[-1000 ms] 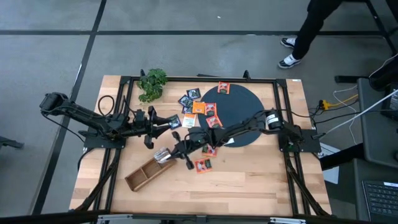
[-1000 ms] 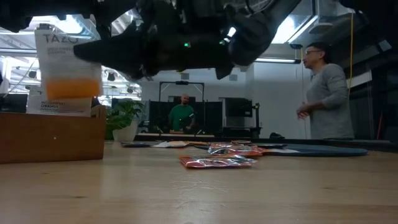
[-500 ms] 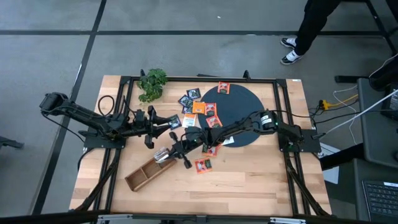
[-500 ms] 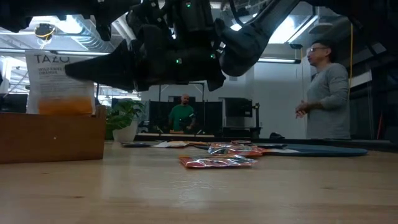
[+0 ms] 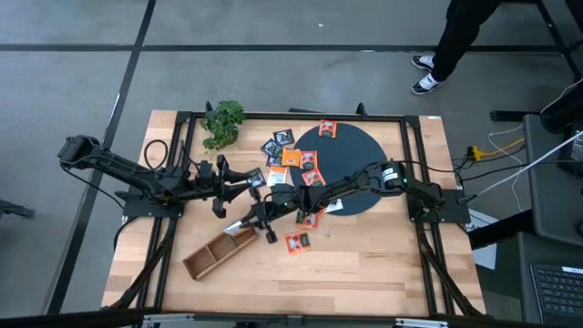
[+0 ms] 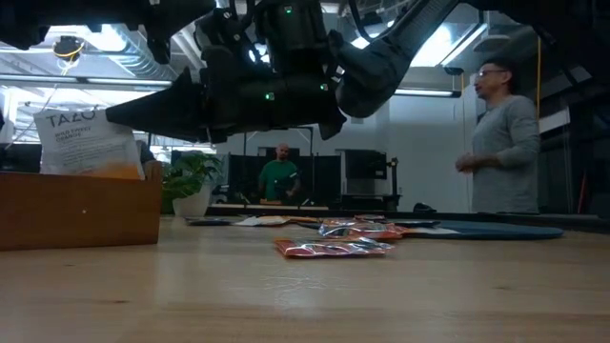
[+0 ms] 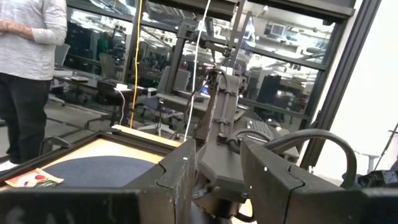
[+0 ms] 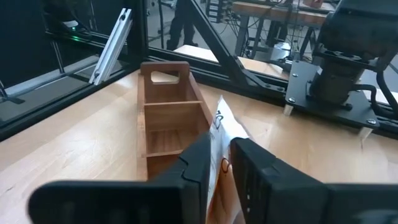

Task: Pick & Place Tea
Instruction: Put the white tea bag into the right section of the wooden organizer

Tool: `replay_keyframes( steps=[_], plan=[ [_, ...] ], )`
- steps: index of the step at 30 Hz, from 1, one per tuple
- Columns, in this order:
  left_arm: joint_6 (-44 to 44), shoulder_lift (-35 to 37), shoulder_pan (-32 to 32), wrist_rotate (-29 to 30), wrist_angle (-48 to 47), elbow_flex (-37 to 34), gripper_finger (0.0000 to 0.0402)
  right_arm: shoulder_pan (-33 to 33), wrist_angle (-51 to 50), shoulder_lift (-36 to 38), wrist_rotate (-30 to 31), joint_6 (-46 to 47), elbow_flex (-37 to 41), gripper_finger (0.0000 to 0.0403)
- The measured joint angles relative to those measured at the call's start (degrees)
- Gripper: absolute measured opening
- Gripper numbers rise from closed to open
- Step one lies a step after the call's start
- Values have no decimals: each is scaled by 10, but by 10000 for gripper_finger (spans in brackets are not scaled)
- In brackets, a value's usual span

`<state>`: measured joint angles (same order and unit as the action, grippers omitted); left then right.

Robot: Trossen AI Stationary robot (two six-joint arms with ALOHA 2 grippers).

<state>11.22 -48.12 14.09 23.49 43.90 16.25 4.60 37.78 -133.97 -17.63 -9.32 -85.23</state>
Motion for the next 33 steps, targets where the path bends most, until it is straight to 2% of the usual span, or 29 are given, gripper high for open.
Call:
replay_keyframes(
  steps=[8,13,18,27,33],
  plan=[
    [0,0,0,0,-9,0,125,0,-3,0,16,-1,0,78],
    [0,0,0,0,-9,0,125,0,-5,0,26,-2,0,53],
    [0,0,0,0,-9,0,125,0,-4,0,26,5,0,8],
    [1,0,0,0,-9,0,125,0,15,0,26,44,0,5],
    [2,0,0,-5,-9,0,125,6,7,1,52,48,0,4]
  ],
)
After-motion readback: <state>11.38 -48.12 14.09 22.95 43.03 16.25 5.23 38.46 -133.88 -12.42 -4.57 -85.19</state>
